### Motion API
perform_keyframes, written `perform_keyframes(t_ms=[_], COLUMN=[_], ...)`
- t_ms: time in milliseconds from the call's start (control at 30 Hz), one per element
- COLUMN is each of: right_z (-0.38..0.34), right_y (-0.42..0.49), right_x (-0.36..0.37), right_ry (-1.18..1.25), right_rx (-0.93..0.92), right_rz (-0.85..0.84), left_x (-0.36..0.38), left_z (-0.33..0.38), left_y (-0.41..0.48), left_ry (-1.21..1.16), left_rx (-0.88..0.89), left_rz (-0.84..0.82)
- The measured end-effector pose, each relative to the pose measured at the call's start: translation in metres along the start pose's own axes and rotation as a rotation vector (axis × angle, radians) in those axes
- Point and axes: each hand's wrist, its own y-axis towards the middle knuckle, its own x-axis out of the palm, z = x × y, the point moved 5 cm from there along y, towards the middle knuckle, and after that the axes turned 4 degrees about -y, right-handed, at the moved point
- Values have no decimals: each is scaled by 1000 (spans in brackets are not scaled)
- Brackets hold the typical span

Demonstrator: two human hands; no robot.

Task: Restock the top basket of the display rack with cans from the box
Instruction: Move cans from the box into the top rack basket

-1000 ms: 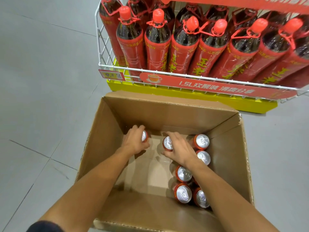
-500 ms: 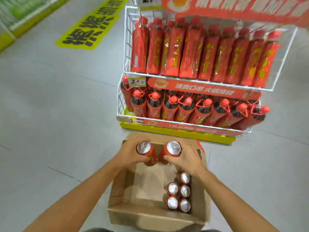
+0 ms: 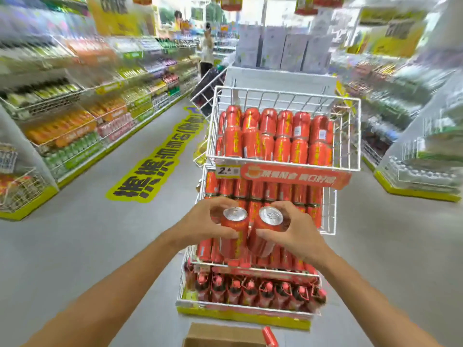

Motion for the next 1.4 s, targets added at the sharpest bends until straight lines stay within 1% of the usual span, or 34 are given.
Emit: perform_keyframes(t_ms=[100,233,367,467,567,667,867,1000,1167,1300,1400], right_z=[-34,-41,-18,6,24,37,67,85,104,111,115], right_y=[18,38,76,122,177,228,291,306,314,320,323], right_x=[-50,-86,-107,-127,-147,-159,-148,-136,-131,-129,-124], right_ry=[41,127,141,149,197,192,127,127,71,50,24], right_rx=[-21,-44,-74,-49,-24,-40,-29,-22,24,52,51], right_rz=[79,112,121,132,135,124,85,73,23,2,10], left_x=[-8,-3,6,11,11,8,4,2,13,17,17], left_z=[62,98,110,121,136,140,123,108,102,96,93], left_y=[22,55,99,144,189,235,287,304,316,322,325], left_ry=[-24,-56,-75,-54,-60,-37,147,339,474,637,725], left_rx=[79,132,142,143,125,104,28,-39,27,13,35], left_rz=[31,131,203,268,364,474,601,654,623,585,576])
